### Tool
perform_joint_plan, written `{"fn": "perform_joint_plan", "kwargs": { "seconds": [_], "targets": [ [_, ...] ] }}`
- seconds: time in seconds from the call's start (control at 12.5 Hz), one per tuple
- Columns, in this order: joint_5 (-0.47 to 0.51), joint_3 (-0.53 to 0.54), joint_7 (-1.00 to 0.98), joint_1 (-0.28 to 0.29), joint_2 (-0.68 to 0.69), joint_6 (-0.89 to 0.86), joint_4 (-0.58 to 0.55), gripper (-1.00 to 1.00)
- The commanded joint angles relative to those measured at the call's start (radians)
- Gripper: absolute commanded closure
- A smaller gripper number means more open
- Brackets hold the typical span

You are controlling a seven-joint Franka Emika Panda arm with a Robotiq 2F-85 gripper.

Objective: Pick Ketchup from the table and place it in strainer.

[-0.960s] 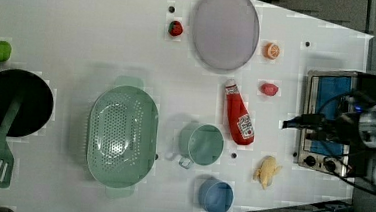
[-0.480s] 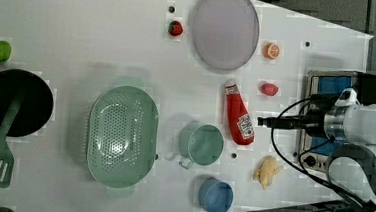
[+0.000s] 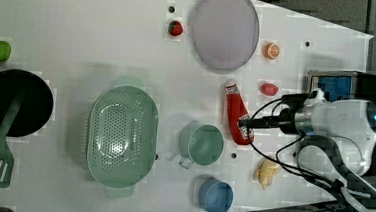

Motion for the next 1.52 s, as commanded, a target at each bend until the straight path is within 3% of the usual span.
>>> {"fn": "perform_joint_plan", "kwargs": {
  "seconds": [0.08, 0.4, 0.48, 0.72, 1.04, 1.52],
  "targets": [
    [-0.004, -0.014, -0.055, 0.0, 0.04, 0.072, -0.008, -1.0],
    [-0.004, -0.02, -0.055, 0.0, 0.116, 0.162, -0.008, -1.0],
    [-0.004, -0.021, -0.055, 0.0, 0.13, 0.179, -0.009, -0.91],
    [-0.004, -0.018, -0.055, 0.001, 0.133, 0.183, -0.009, -0.24],
    [-0.004, -0.019, -0.055, -0.001, 0.016, 0.121, -0.007, -0.24],
    [-0.002, 0.002, -0.048, 0.008, -0.327, -0.233, 0.011, -0.24]
  ]
}}
